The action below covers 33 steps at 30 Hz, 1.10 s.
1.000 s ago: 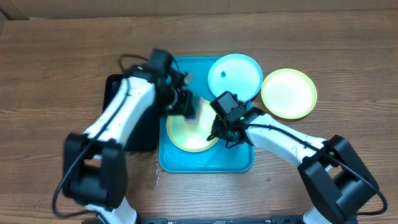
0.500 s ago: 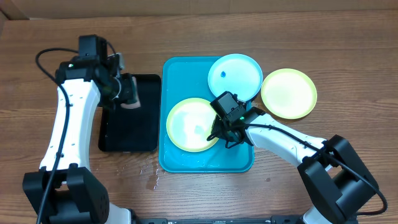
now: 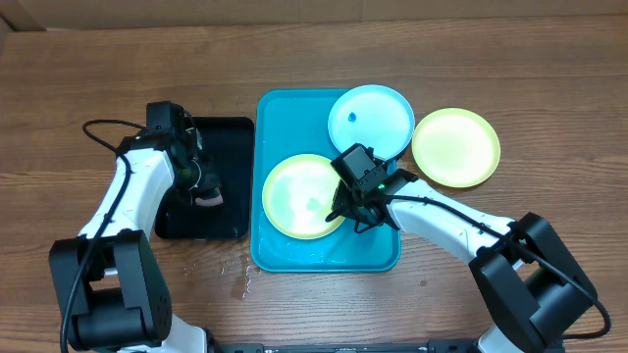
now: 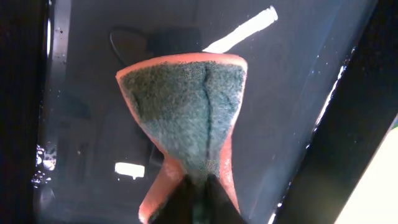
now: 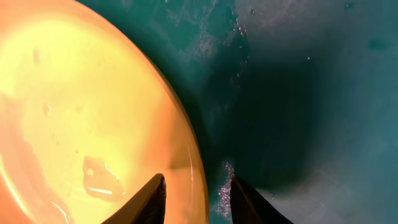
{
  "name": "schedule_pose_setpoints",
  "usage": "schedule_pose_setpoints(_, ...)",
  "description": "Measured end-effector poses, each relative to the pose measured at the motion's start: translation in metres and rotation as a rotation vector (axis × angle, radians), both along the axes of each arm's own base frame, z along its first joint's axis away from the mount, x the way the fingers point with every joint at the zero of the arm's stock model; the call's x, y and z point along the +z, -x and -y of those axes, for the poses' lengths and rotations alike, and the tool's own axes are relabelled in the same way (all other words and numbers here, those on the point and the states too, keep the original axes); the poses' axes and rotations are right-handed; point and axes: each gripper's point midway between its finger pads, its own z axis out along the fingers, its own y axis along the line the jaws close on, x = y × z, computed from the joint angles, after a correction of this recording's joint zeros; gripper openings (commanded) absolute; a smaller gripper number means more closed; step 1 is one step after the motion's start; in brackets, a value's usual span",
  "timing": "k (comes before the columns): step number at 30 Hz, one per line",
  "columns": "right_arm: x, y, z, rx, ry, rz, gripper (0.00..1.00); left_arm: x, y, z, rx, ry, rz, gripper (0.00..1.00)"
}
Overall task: Clean dirty plates on tray and stack at the side
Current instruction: 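Carry the sponge back to the black tray with the left gripper, then lift the yellow plate off the teal tray with the right gripper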
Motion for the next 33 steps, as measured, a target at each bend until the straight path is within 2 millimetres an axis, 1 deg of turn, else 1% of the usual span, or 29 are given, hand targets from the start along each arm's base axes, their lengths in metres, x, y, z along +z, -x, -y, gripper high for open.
schedule_pose_setpoints(4,-0.002,-0.003,0.000,-0.003,-0.004,0.020,0.36,0.001,0.000,0.001,0.006,0.006,0.000,0.53)
schedule_pose_setpoints(6,-0.004,-0.002,0.001,-0.004,-0.002,0.022,0.36,0.005,0.000,0.003,0.008,0.022,-0.007,0.56)
schedule_pose_setpoints(8,-0.005,-0.002,0.001,-0.005,-0.004,0.026,0.36,0.013,-0.001,0.005,0.007,0.030,-0.014,0.57)
schedule_pose_setpoints(9,-0.005,-0.003,0.001,-0.005,-0.006,0.029,0.35,0.020,-0.003,0.005,0.006,0.034,-0.015,0.56)
schedule_pose_setpoints(10,-0.005,-0.003,0.001,-0.005,-0.005,0.029,0.31,0.027,-0.005,0.005,0.006,0.036,-0.014,0.56)
schedule_pose_setpoints(11,-0.005,-0.003,0.001,-0.005,-0.006,0.030,0.21,0.035,-0.006,0.005,0.006,0.038,-0.016,0.56)
schedule_pose_setpoints(12,-0.006,-0.003,0.001,-0.003,-0.006,0.033,0.09,0.044,-0.008,0.005,0.006,0.038,-0.014,0.55)
schedule_pose_setpoints(13,-0.006,-0.003,0.001,-0.002,-0.005,0.034,0.04,0.054,-0.010,0.005,0.005,0.038,-0.012,0.55)
schedule_pose_setpoints(16,-0.008,-0.003,0.001,-0.005,-0.011,0.037,0.04,0.087,-0.022,0.004,0.004,0.036,0.037,0.55)
schedule_pose_setpoints(17,-0.007,-0.004,0.000,-0.005,-0.013,0.041,0.04,0.099,-0.023,0.004,0.004,0.034,0.051,0.58)
schedule_pose_setpoints(18,-0.007,-0.003,0.001,-0.005,-0.012,0.040,0.04,0.113,-0.024,0.004,0.003,0.032,0.075,0.70)
schedule_pose_setpoints(19,-0.007,-0.003,0.001,-0.006,-0.011,0.036,0.04,0.126,-0.023,0.004,0.002,0.030,0.100,0.95)
schedule_pose_setpoints(20,-0.007,-0.002,0.002,-0.008,-0.008,0.027,0.04,0.141,-0.022,0.004,0.002,0.027,0.130,1.00)
schedule_pose_setpoints(22,-0.005,0.002,0.006,-0.009,-0.001,-0.014,0.04,0.174,-0.016,0.005,0.009,0.020,0.207,1.00)
schedule_pose_setpoints(24,0.000,0.004,0.009,-0.006,0.005,-0.051,0.04,0.208,-0.004,0.004,0.010,0.001,0.290,1.00)
schedule_pose_setpoints(26,0.011,0.000,0.011,0.003,0.009,-0.078,0.04,0.237,0.010,0.001,0.018,-0.029,0.372,1.00)
schedule_pose_setpoints(28,0.025,-0.008,0.011,0.011,0.009,-0.077,0.04,0.260,0.026,-0.002,0.034,-0.060,0.435,1.00)
schedule_pose_setpoints(30,0.041,-0.016,0.008,0.023,0.002,-0.067,0.04,0.274,0.040,-0.006,0.054,-0.087,0.477,1.00)
schedule_pose_setpoints(33,0.068,-0.030,-0.001,0.047,-0.016,-0.031,0.04,0.286,0.055,-0.012,0.082,-0.127,0.510,1.00)
